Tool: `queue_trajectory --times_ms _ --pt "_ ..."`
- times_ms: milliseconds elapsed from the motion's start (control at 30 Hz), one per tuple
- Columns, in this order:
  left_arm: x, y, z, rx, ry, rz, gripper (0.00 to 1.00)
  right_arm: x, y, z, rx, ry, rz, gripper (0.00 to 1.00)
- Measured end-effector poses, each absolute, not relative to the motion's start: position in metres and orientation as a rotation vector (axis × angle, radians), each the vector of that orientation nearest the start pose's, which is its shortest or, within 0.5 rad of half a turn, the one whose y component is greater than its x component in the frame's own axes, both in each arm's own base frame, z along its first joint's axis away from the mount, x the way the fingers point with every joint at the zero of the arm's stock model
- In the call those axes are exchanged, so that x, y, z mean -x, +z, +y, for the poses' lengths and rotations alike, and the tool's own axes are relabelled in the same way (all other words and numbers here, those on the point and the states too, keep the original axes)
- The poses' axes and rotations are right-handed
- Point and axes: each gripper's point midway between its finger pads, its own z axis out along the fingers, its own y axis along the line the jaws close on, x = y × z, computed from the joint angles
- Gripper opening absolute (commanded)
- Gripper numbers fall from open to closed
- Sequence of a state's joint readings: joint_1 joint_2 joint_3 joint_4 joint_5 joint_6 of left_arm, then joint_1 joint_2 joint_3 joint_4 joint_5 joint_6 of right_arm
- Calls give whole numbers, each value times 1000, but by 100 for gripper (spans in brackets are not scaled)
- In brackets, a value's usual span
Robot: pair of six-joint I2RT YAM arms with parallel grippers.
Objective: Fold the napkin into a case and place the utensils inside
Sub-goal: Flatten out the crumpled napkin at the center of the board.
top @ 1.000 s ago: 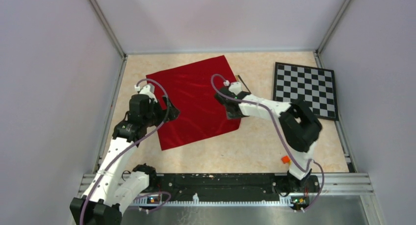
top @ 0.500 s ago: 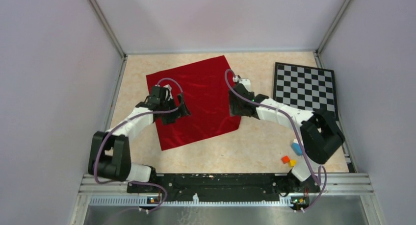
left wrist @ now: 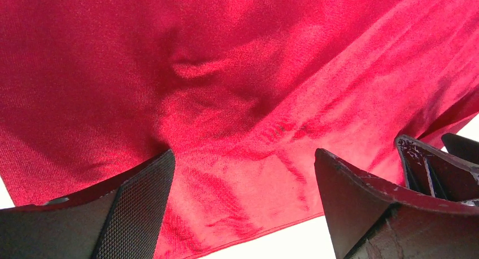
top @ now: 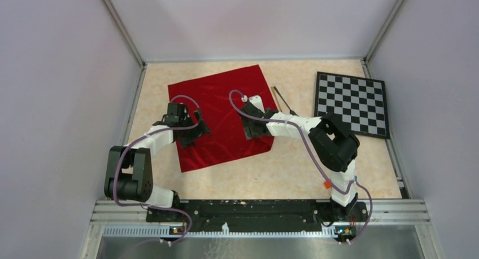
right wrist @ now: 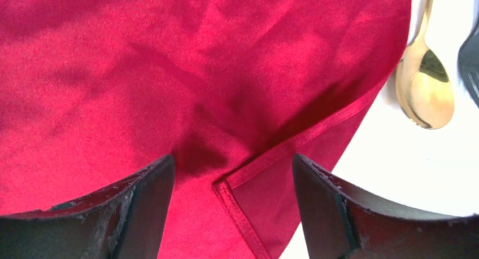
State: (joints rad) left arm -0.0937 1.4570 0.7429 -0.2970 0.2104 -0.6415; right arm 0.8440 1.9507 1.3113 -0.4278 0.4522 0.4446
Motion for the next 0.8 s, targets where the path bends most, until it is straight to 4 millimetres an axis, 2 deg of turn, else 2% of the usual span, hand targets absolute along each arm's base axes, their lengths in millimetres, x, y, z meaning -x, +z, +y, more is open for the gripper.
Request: queue_trajectory --times_ms 200,400,500,600,700,800 --pt "-308 40 -85 682 -534 2542 99 -335 32 279 337 -109 2450 75" --pt "-307 40 -76 715 -504 2524 99 -336 33 265 289 -185 2428 75" --pt "-307 39 -72 727 -484 2520 99 -321 35 241 276 -246 2430 75" --pt "-307 39 -69 733 -471 2515 99 -298 37 208 280 -318 2450 75" --pt "-306 40 -68 727 -465 2516 99 -283 43 187 273 -337 2459 74" --pt "-300 41 -68 707 -458 2535 99 -272 59 177 252 -296 2453 75"
